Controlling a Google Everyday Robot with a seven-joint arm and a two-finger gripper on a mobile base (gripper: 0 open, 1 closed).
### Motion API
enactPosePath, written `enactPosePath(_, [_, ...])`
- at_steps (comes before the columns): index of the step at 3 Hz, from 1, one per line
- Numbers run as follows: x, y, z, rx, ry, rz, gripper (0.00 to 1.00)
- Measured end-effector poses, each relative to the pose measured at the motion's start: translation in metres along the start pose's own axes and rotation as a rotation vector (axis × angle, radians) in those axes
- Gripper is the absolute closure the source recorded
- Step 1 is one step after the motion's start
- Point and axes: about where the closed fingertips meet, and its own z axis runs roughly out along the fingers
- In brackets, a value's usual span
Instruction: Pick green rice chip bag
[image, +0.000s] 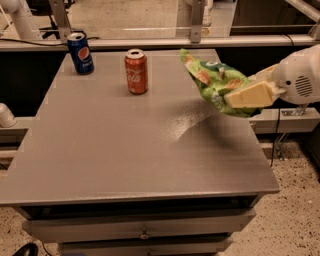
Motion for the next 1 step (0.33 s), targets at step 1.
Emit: enactPosePath(1, [-0.0346,0.0029,-0.0277,-0.067,-0.136,0.052,1.00])
